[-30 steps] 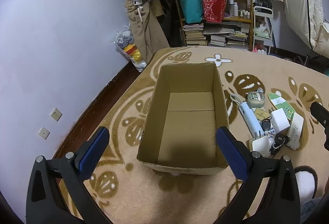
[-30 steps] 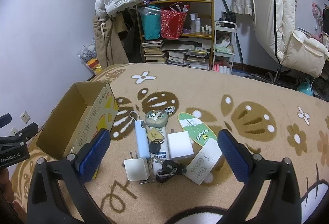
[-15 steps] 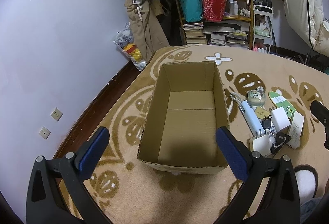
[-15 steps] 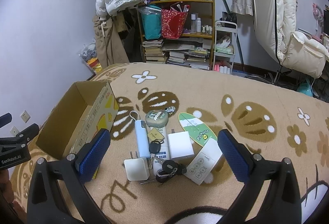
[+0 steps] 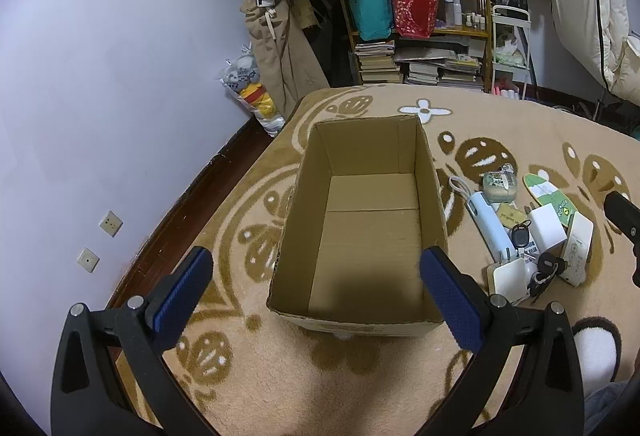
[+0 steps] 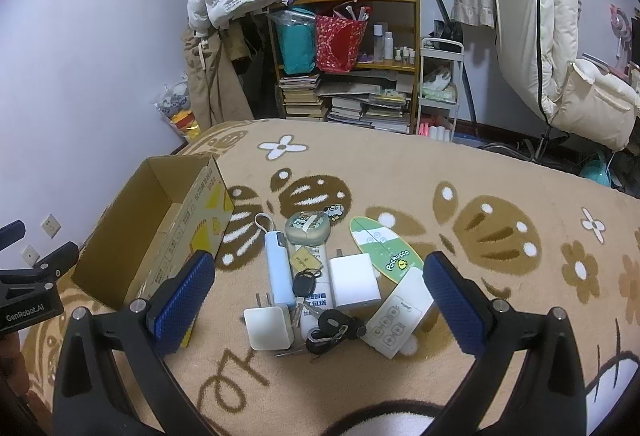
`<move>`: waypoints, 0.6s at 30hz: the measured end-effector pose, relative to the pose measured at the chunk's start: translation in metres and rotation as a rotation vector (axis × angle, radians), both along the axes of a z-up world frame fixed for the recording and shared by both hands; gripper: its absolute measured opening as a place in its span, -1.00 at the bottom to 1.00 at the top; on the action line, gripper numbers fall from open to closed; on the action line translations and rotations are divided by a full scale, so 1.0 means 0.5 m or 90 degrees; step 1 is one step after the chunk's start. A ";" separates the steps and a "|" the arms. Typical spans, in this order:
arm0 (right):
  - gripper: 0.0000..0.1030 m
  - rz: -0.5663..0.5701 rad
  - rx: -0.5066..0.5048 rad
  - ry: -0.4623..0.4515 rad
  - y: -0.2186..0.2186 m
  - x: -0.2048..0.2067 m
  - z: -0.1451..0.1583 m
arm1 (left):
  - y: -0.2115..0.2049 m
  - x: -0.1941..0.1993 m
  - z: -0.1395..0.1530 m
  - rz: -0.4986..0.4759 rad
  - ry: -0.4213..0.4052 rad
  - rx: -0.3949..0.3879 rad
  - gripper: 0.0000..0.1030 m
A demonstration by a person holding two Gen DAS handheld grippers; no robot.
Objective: Organize rigid objects
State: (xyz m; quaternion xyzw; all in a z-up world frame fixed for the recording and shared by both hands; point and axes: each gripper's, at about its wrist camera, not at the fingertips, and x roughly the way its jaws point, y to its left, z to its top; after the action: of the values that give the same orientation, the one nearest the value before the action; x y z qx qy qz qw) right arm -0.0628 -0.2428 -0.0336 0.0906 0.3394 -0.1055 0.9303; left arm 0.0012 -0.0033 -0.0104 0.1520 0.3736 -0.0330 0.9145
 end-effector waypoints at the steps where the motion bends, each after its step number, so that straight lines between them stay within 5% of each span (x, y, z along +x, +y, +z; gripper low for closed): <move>1: 1.00 0.000 0.001 0.000 0.000 0.000 0.000 | 0.000 0.000 0.000 0.000 0.000 0.000 0.99; 18: 1.00 0.002 -0.004 0.002 0.003 0.002 0.002 | 0.000 -0.001 -0.001 0.006 0.000 -0.006 0.99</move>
State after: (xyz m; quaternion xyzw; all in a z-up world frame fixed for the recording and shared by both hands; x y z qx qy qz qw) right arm -0.0620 -0.2412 -0.0324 0.0873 0.3410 -0.1053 0.9300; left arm 0.0009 -0.0034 -0.0111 0.1457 0.3739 -0.0308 0.9154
